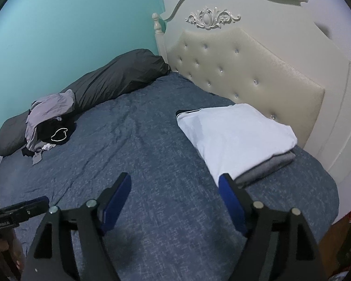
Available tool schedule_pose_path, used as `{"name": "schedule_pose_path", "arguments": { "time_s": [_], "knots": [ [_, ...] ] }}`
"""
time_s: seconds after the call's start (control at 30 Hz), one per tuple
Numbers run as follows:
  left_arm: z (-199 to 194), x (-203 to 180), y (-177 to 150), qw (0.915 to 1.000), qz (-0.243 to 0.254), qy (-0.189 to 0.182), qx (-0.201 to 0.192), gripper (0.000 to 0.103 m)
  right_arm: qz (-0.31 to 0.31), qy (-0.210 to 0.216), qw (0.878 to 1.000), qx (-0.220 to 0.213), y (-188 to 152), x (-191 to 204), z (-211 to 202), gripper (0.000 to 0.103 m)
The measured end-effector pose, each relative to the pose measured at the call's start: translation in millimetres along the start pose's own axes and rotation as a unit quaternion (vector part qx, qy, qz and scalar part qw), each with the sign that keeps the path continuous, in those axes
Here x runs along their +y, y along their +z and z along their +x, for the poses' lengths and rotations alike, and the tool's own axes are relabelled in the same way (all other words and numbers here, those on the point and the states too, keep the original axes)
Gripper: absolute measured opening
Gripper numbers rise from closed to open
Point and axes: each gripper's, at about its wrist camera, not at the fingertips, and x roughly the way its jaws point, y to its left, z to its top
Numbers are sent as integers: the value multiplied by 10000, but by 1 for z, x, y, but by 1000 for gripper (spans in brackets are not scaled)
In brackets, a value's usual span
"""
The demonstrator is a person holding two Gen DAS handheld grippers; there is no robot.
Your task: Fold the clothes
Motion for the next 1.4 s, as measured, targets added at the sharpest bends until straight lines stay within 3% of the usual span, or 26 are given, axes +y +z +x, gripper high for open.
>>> {"name": "schedule_pose_path", "arguments": {
  "time_s": [0.3, 0.6, 0.7, 0.97, 1.1, 1.4],
  "knots": [
    [-49, -25, -18, 9998, 98, -19, -191, 76, -83, 117, 9998, -160, -23, 23, -50, 85],
    [-94, -42, -32, 9993, 185, 225, -245, 79, -89, 211, 9996, -183, -37, 51, -99, 93],
    [-108, -46, -34, 9988, 226, 309, -313, 94, -126, 226, 9995, -171, -42, 60, -113, 97],
    [-136, -59, -41, 9973, 441, 431, -402, 95, -63, 170, 9994, -290, -51, 66, -144, 101],
    [-145, -66, -45, 9965, 514, 491, -444, 103, -37, 129, 9994, -334, -56, 68, -159, 101],
    [-162, -80, -53, 9948, 637, 640, -473, 103, -54, 81, 9993, -353, -67, 72, -188, 103]
  ]
}}
